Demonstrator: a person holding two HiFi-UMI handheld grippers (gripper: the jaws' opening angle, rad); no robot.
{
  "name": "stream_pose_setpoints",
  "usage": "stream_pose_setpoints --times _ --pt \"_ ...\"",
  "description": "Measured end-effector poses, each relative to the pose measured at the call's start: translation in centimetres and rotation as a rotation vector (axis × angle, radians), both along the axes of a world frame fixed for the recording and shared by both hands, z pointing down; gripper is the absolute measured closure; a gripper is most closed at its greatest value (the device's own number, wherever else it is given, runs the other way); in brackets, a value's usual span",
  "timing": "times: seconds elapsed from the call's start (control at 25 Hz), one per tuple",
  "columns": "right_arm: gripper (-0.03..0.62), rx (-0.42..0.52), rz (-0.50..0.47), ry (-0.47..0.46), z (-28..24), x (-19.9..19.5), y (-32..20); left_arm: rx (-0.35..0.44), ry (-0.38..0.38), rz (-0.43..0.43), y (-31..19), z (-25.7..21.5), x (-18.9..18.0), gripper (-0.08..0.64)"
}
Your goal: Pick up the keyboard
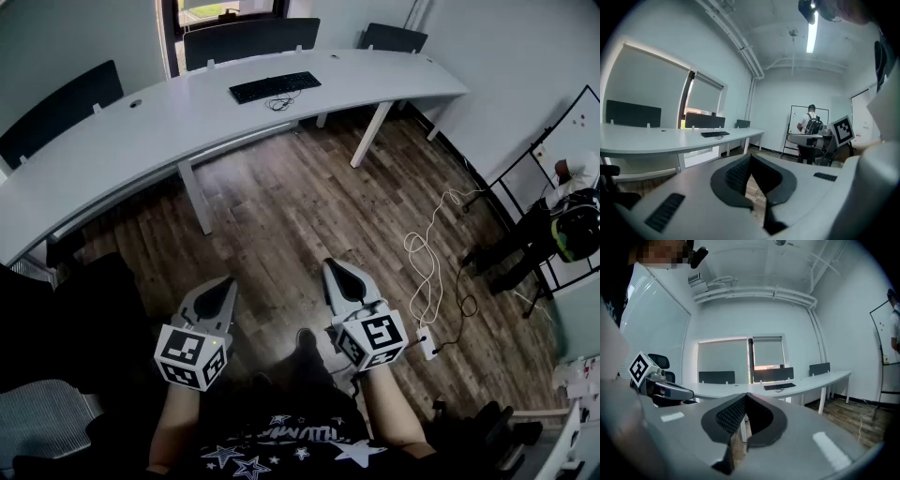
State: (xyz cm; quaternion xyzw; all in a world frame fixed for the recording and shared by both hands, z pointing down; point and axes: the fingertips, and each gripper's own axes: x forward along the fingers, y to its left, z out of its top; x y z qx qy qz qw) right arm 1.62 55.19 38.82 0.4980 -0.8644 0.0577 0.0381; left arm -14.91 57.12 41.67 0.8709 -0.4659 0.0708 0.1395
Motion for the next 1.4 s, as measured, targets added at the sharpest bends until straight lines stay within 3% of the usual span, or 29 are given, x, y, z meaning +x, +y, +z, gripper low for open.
stream_pose_setpoints --times 0.68,0.88,1.04,1.4 --pt "0.591 -0.016 -0.031 -0.021 0.1 -2.8 -0.3 -0.029 0.004 -0.007 -0.5 1.4 -2.6 0.551" --pt "0.59 -0.029 -0.068 -0.087 0.4 -1.9 -1.5 -0.061 0.016 -0.018 -1.2 2.5 -2.1 0.551" --pt "0.589 -0.012 -0.1 -0.124 0.2 -1.5 -3.9 -0.078 0.026 -0.049 -3.3 2.9 -2.1 0.551" --pt "0.589 -0.001 -0.102 -0.145 -0.1 2.0 -15.1 -0.056 -0.058 -0.056 -12.8 2.2 0.4 0.551"
